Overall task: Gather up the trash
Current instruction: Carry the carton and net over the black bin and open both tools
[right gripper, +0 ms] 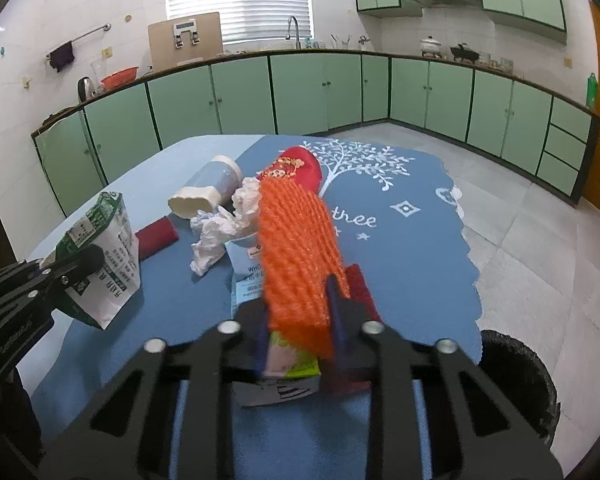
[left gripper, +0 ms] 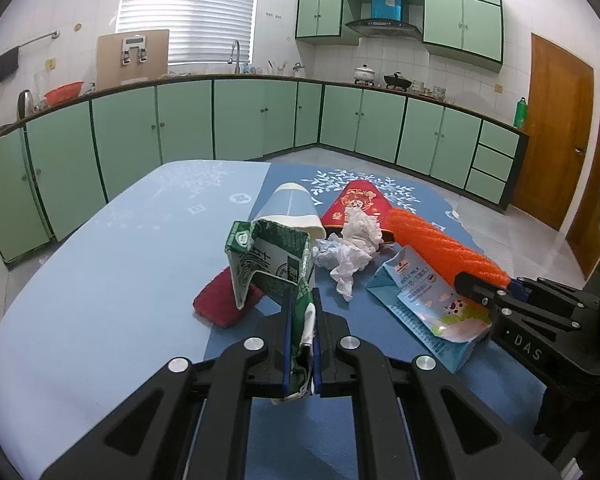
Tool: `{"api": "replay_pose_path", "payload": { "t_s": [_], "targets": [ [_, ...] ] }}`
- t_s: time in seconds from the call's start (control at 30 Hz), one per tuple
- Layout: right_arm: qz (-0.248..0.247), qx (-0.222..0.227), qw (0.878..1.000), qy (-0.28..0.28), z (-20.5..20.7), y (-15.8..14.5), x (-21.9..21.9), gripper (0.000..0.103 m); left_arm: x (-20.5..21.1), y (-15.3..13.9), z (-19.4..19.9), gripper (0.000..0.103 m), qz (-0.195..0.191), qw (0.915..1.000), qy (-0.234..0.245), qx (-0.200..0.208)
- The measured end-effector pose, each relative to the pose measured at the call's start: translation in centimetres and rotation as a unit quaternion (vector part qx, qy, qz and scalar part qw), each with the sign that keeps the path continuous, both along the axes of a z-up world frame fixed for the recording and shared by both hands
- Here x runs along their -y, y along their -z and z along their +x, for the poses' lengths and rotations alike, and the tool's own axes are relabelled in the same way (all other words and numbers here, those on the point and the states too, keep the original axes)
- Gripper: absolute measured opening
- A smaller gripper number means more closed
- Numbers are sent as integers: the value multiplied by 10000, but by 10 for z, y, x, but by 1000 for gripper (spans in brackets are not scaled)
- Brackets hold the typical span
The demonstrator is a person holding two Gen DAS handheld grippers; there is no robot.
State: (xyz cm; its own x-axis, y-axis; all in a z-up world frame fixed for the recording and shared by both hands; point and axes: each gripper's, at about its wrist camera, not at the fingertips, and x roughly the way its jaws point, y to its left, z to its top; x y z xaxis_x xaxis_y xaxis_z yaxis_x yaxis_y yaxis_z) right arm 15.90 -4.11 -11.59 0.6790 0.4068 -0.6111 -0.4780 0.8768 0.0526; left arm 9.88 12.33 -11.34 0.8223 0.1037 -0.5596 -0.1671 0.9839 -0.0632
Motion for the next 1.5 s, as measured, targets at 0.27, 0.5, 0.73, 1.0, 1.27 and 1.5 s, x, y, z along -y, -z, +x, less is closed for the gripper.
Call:
{"api": "replay_pose_path", "payload": {
  "t_s": [0.27, 0.5, 0.73, 1.0, 1.27, 1.5],
  "targets": [
    [245, 233, 9994, 77, -6, -23, 15, 11, 9, -9, -3, 7, 23, 9998, 180, 91],
    [494, 379, 9979, 201, -13, -47, 36, 11, 28, -23, -2, 7, 22, 9988, 444, 221],
    [615, 503, 9960, 422, -24, -67, 67, 11, 55, -38, 1, 7, 19, 9965, 745, 367],
    [658, 651, 9926, 792, -36, -83, 109, 11, 91, -52, 6, 7, -47, 9914, 1204, 511],
    [561, 734, 9872, 1303, -47, -87, 159, 11, 136, -58, 12, 7, -72, 9832, 1724, 602],
    [428, 738, 9818, 1698, -54, -82, 195, 11, 173, -58, 21, 7, -158, 9756, 2098, 622]
  ]
}}
